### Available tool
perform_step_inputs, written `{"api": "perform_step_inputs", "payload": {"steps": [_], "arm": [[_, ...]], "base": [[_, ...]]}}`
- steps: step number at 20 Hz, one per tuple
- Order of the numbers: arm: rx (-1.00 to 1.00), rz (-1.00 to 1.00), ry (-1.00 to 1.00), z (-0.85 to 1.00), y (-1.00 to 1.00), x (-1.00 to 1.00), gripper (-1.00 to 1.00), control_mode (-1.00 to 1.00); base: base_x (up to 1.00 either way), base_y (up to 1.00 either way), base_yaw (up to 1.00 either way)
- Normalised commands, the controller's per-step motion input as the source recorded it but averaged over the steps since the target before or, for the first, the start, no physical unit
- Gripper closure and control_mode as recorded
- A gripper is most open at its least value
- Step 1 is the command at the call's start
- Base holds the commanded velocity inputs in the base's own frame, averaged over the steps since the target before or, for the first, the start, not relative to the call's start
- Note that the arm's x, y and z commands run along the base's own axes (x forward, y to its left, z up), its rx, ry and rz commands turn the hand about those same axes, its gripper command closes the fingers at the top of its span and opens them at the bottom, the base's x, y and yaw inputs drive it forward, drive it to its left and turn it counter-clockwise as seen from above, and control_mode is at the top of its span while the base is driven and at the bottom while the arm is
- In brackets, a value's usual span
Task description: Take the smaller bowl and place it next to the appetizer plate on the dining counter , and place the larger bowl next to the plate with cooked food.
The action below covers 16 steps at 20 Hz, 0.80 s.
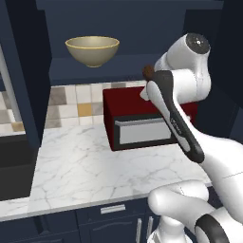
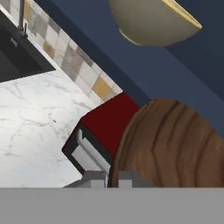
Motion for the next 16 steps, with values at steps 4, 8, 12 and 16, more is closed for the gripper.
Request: {"api": "perform_step_inputs", "payload": {"steps": [4, 8, 12, 16], "arm": [[-0.06, 0.14, 0.10, -0.42, 0.14, -0.74, 1.00, -1.00], [-0.08, 0.04, 0.16, -0.48, 0.23, -0.48, 1.00, -1.00], [-0.03, 0.00, 0.07, -0.20, 0.15, -0.22, 1.00, 1.00], [0.00, 0.00, 0.00, 0.00, 0.00, 0.00, 1.00, 1.00]], "base": [[0.00, 0.00, 0.00], [0.00, 0.00, 0.00], [-0.49, 0.10, 0.00], [-1.00, 0.26, 0.37]]}}
